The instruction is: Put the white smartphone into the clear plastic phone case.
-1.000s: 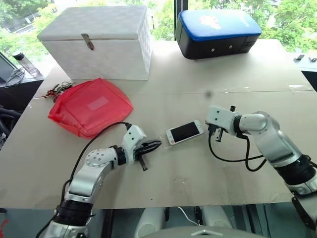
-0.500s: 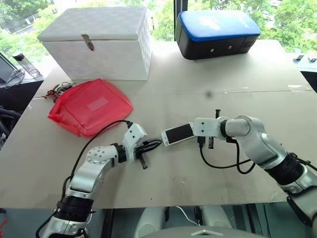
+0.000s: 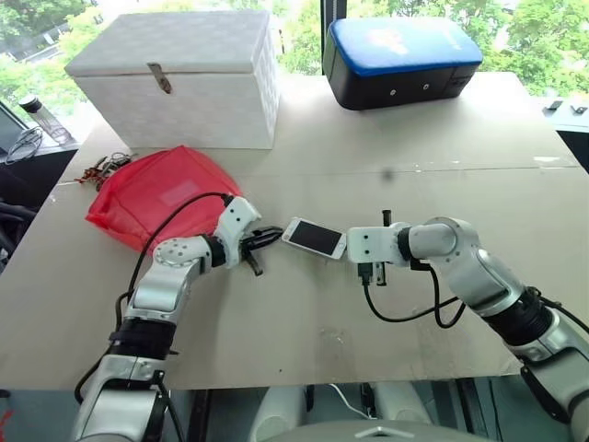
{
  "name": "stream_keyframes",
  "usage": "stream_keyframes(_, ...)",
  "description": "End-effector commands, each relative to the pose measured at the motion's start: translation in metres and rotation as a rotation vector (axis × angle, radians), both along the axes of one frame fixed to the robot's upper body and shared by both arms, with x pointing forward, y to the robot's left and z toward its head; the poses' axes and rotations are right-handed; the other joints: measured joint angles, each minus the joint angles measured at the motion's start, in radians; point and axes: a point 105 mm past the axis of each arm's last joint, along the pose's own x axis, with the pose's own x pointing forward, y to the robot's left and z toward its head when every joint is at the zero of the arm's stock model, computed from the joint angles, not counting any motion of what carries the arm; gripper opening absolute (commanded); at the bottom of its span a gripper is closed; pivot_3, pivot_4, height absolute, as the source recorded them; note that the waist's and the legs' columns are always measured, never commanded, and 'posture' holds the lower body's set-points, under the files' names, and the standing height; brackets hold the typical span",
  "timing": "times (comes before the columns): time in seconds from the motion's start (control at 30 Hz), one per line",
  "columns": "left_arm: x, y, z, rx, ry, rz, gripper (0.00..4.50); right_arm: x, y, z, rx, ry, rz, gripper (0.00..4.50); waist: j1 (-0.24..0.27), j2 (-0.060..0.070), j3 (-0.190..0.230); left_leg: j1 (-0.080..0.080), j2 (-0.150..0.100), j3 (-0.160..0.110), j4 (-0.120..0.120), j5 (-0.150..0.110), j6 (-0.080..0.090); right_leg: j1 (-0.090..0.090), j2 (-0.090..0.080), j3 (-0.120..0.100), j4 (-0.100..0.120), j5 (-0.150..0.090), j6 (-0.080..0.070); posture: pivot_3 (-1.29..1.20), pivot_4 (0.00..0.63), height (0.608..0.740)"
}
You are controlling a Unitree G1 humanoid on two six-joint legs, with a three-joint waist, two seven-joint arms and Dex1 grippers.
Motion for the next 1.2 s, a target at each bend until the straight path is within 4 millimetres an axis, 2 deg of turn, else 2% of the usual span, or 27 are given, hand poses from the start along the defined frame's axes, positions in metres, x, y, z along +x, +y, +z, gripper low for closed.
stream_keyframes(0.03,0.003,-0.004,0.003,0.012,-0.023,-0.047,0.07,0.002,-0.010,0.017,0.048,-0.052,-0.055,0.00,0.000,0.000,0.000,0.000,0.000,0.000,0.000,0.000,0.000,0.000,0.000,0.000,0.000,0.000,0.000,0.00,0.150,0.740)
stream_keyframes(0.13,0.008,0.011,0.007,0.015,-0.037,-0.016,0.07,0.014,-0.038,0.024,0.114,-0.054,-0.221,0.00,0.001,0.000,0.000,0.000,0.000,-0.001,0.000,0.000,0.000,0.000,0.000,-0.001,0.000,0.000,0.000,0.00,0.150,0.740)
stream_keyframes(0.23,0.012,0.021,0.016,-0.007,-0.047,0.008,0.07,0.017,-0.064,0.029,0.146,-0.048,-0.325,0.00,0.001,0.000,0.000,0.000,0.000,-0.001,0.000,0.000,0.000,0.000,0.000,0.000,0.001,0.000,0.000,0.00,0.150,0.740)
stream_keyframes(0.3,0.015,0.021,0.024,-0.033,-0.050,0.000,0.07,0.016,-0.077,0.031,0.154,-0.045,-0.357,0.00,0.000,0.000,0.000,0.000,0.000,-0.001,0.000,0.000,0.000,0.000,0.000,0.000,0.001,0.000,0.000,0.00,0.150,0.740)
stream_keyframes(0.37,0.018,0.013,0.031,-0.055,-0.052,-0.028,0.07,0.015,-0.081,0.033,0.172,-0.040,-0.367,0.00,0.001,0.000,0.000,0.000,0.000,-0.001,0.000,0.000,0.000,0.000,0.000,0.000,0.001,0.000,0.000,0.00,0.150,0.740)
stream_keyframes(0.5,0.018,-0.008,0.036,-0.080,-0.043,-0.099,0.07,0.014,-0.072,0.041,0.259,-0.023,-0.354,0.00,-0.003,0.000,0.000,0.000,0.000,0.000,0.000,0.000,0.000,0.000,0.000,0.000,0.001,0.000,0.000,0.00,0.150,0.740)
stream_keyframes(0.63,0.017,-0.023,0.027,-0.052,-0.024,-0.143,0.07,0.011,-0.058,0.040,0.284,-0.009,-0.329,0.00,-0.003,0.000,0.000,0.000,0.000,0.000,0.000,0.000,0.000,0.000,0.000,0.000,0.001,0.000,0.000,0.00,0.150,0.740)
stream_keyframes(0.8,0.016,-0.022,-0.001,0.125,0.042,-0.145,0.07,0.003,-0.045,0.037,0.300,0.024,-0.298,0.00,-0.002,0.000,0.000,0.000,0.000,0.000,0.000,0.000,0.000,0.000,0.000,0.000,0.002,0.000,0.000,0.00,0.150,0.740)
stream_keyframes(0.87,0.016,-0.020,-0.005,0.125,0.064,-0.128,0.07,0.000,-0.041,0.034,0.298,0.041,-0.285,0.00,-0.002,0.000,0.000,0.001,0.000,0.000,0.000,0.000,0.000,0.001,0.000,0.000,0.001,0.000,0.000,0.00,0.150,0.740)
stream_keyframes(0.93,0.019,-0.020,0.001,0.082,0.046,-0.111,0.07,-0.001,-0.039,0.033,0.293,0.047,-0.278,0.00,-0.002,0.000,0.000,0.002,0.000,0.000,0.000,0.000,0.000,0.001,0.000,0.000,0.002,0.000,0.000,0.00,0.150,0.740)
stream_keyframes(1.0,0.028,-0.019,0.025,-0.066,0.009,-0.049,0.07,-0.002,-0.034,0.032,0.300,0.054,-0.267,0.00,-0.002,0.000,0.000,0.001,0.000,0.000,0.001,0.000,0.000,0.001,0.000,0.000,0.002,0.000,0.000,0.00,0.150,0.740)
stream_keyframes(1.07,0.028,-0.015,0.043,-0.162,-0.013,-0.046,0.07,-0.004,-0.030,0.032,0.310,0.065,-0.251,0.00,-0.003,-0.001,0.000,0.001,0.000,-0.001,0.001,0.000,0.000,0.001,0.000,0.000,0.002,0.000,0.000,0.00,0.150,0.740)
stream_keyframes(1.13,0.027,-0.009,0.050,-0.204,-0.005,-0.027,0.07,-0.005,-0.027,0.032,0.317,0.076,-0.242,0.00,-0.005,-0.001,0.000,0.000,0.000,-0.001,0.001,0.000,0.000,0.000,0.000,0.000,0.002,0.000,0.000,0.00,0.150,0.740)
stream_keyframes(1.2,0.021,-0.003,0.045,-0.170,0.009,-0.033,0.07,-0.006,-0.025,0.029,0.313,0.086,-0.232,0.00,-0.005,-0.001,0.000,0.000,0.000,-0.001,0.001,0.000,0.000,0.000,0.000,0.000,0.002,0.000,0.000,0.00,0.150,0.740)
